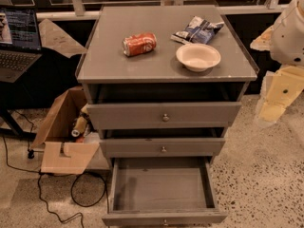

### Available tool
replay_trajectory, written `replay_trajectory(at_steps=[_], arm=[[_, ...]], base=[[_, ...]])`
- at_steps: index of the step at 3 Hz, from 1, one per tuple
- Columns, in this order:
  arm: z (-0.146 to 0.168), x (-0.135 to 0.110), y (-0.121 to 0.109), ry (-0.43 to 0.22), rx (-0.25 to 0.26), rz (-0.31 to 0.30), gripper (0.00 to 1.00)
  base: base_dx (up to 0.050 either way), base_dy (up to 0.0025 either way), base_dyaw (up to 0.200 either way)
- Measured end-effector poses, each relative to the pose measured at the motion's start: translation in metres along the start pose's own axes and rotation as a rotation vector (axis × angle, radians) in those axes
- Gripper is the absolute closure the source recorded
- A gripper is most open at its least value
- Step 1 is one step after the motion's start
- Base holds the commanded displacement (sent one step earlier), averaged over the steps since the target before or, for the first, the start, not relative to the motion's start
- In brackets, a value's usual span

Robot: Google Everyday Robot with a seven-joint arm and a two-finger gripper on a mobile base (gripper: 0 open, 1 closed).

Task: Place coke can into bottom drawer

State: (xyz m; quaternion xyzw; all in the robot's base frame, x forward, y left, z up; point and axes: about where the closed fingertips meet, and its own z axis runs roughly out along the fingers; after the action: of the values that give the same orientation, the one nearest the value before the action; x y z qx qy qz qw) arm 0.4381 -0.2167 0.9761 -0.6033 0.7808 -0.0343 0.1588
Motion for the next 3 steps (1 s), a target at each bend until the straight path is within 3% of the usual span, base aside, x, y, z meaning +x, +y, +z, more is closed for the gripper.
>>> replay_trajectory(at_steps=[1,2,3], arm=[[0.000,-0.001,0.000,-0.002,0.000,-0.006,0.00],[-0.007,-0.014,-0.005,-0.046,-0.009,-0.143,0.00],[-0.012,-0.037,-0.012,-0.130,-0.057,-0.345,0.00]], base=[[0.000,0.00000,0.000],[0.000,0.00000,0.000],[0.000,0.00000,0.000]])
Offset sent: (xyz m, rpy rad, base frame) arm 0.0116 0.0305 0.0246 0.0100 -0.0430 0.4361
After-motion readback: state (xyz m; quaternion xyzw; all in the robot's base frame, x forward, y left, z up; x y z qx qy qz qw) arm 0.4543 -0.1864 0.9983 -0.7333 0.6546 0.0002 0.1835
